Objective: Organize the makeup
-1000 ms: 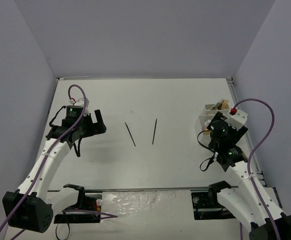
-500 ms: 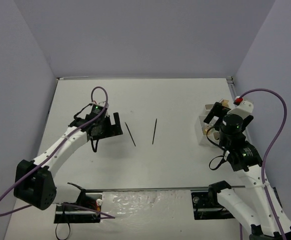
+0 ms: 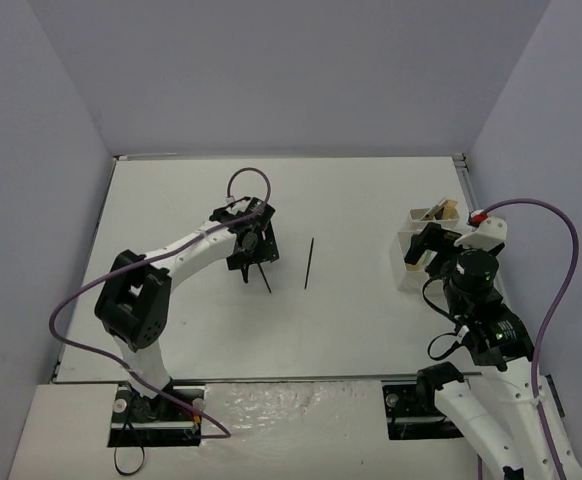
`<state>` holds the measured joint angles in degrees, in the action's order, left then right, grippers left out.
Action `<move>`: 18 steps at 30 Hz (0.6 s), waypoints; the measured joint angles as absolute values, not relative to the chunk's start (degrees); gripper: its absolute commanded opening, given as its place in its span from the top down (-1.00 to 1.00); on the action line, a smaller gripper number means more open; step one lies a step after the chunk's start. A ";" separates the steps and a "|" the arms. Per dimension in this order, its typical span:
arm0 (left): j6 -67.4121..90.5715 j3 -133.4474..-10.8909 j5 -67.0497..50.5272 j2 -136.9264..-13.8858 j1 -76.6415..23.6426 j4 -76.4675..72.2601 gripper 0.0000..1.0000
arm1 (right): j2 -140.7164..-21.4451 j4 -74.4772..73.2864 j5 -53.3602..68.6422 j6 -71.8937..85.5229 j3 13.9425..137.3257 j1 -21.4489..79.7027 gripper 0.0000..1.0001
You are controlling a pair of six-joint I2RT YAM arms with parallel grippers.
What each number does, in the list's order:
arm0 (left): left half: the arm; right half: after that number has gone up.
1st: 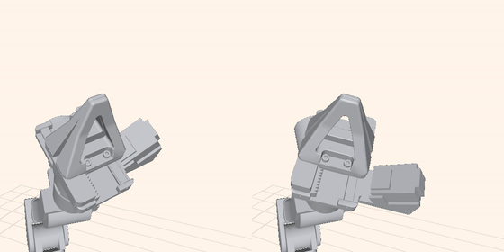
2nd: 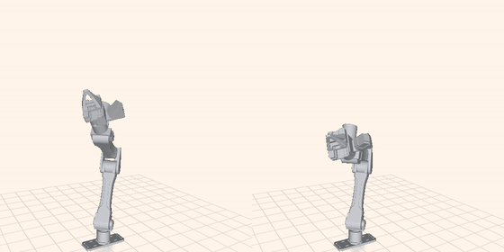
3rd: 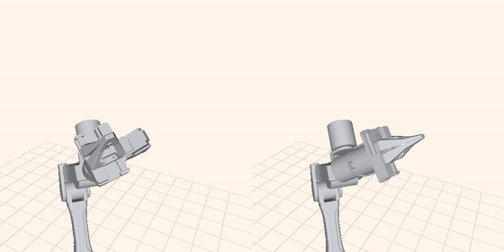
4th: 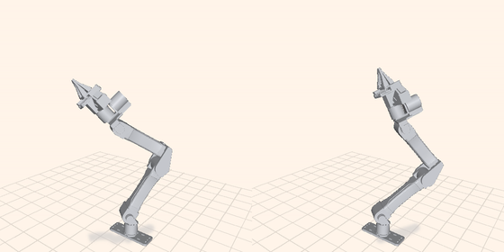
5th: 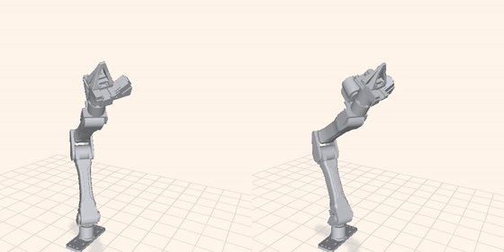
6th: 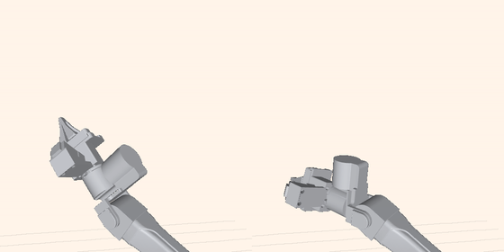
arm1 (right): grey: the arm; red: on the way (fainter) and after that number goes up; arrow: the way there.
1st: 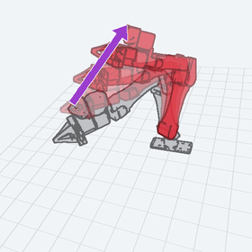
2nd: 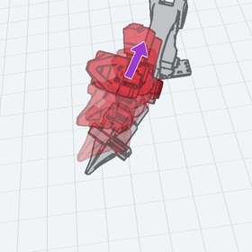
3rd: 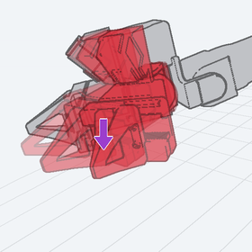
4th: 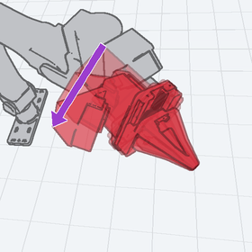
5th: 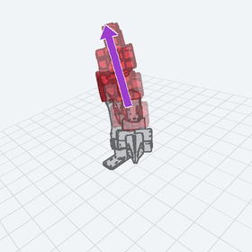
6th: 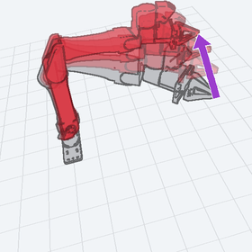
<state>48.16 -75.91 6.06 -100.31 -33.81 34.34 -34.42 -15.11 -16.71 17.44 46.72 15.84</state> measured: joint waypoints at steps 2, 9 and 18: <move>49.23 -76.27 6.48 -102.80 -34.50 34.83 -0.11 | -33.93 -15.31 -16.28 17.43 46.40 15.84 -1.00; 52.22 -76.27 7.10 -108.66 -36.01 35.87 0.19 | -32.19 -15.42 -15.60 17.43 46.31 15.84 -1.00; 54.11 -76.51 7.63 -110.14 -37.16 35.94 0.60 | -31.68 -15.52 -14.84 17.43 45.54 15.84 -1.00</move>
<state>54.11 -76.51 7.63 -110.14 -37.16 35.94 -31.68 -15.52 -14.84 17.43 45.54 15.84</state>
